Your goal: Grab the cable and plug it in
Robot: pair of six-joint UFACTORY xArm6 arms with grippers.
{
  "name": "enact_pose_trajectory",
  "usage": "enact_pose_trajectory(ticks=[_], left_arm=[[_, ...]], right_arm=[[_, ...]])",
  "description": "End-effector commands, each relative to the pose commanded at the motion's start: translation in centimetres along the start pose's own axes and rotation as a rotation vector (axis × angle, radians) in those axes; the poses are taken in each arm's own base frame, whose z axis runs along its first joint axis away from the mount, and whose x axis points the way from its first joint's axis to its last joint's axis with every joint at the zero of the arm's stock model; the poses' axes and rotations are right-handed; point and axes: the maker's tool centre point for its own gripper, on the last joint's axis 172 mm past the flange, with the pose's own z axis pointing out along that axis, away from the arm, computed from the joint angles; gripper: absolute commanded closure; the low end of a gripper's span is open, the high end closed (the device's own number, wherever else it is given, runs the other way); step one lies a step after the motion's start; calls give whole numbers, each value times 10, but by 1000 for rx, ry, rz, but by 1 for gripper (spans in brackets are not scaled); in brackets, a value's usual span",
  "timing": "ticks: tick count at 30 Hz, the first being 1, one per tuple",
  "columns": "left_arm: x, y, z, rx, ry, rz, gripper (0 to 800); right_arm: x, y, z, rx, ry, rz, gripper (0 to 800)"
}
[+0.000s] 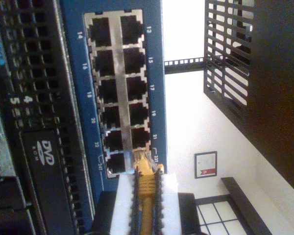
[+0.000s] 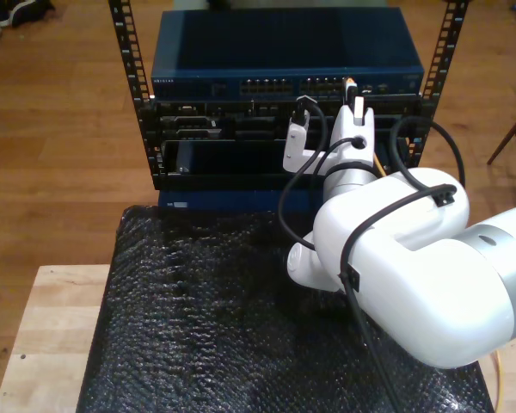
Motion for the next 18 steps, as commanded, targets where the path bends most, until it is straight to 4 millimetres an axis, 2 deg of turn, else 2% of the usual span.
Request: enact_pose_trajectory(ticks=[18], left_arm=[[0, 0, 0, 0, 0, 0, 0]], right_arm=[[2, -4, 3, 10, 3, 3, 800]])
